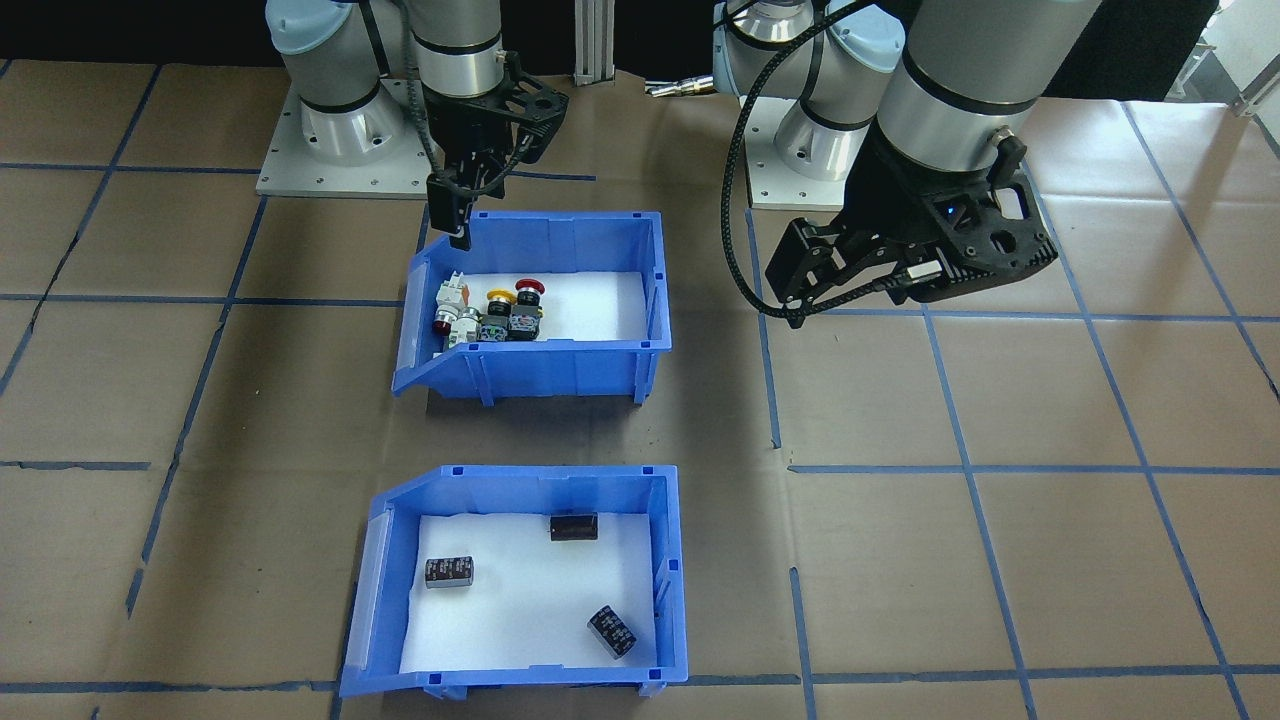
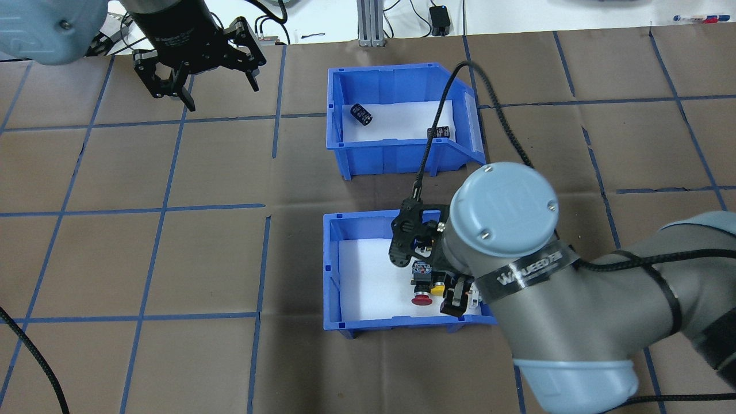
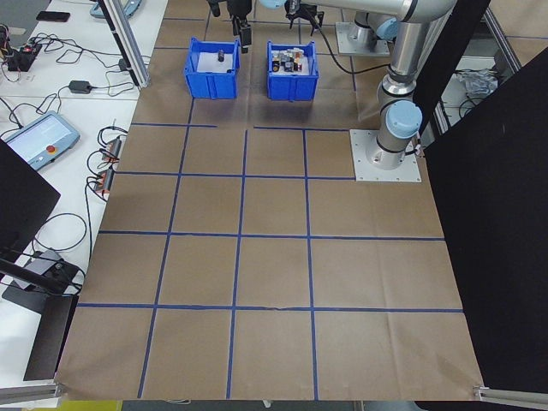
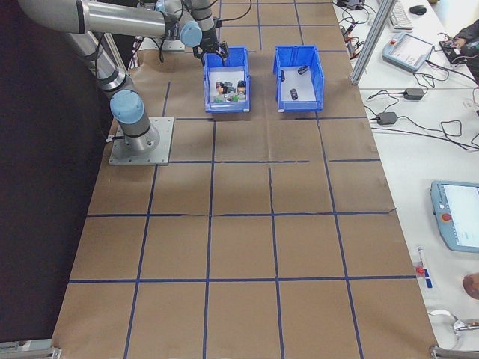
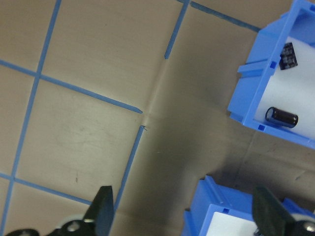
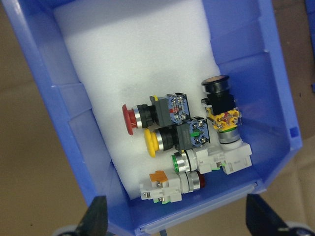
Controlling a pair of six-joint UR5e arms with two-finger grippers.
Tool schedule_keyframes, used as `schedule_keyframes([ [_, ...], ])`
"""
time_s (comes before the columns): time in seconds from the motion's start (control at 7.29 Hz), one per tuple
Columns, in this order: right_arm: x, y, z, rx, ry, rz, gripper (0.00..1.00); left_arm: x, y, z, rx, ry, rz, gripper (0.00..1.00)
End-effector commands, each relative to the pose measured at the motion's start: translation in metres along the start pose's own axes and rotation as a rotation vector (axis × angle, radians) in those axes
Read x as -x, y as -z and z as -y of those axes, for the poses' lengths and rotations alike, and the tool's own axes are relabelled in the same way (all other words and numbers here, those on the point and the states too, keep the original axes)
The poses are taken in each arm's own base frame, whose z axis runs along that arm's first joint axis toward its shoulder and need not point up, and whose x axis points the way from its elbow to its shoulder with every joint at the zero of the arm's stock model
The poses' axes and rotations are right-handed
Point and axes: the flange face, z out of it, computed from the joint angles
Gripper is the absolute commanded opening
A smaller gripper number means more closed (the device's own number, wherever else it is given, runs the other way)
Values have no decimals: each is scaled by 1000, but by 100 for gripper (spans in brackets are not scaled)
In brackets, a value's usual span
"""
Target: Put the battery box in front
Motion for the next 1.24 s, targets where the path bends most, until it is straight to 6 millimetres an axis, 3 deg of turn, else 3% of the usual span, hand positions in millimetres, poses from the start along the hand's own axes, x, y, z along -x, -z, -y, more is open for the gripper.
schedule_keyframes([
  [0.0,-70,31,-38,-44,-281,40,100,15,8,-4,-4,-252,1,100],
  [0.27,-121,72,-58,-74,-727,10,100,16,17,-12,-15,-302,0,100],
  [0.55,-163,82,-46,-79,-1097,2,100,19,10,-29,7,-328,3,100],
  [0.82,-190,76,-41,45,-1179,35,100,21,22,-35,-24,-328,1,100],
  [1.1,-188,73,-42,63,-1229,38,100,24,20,-34,-25,-318,35,100],
])
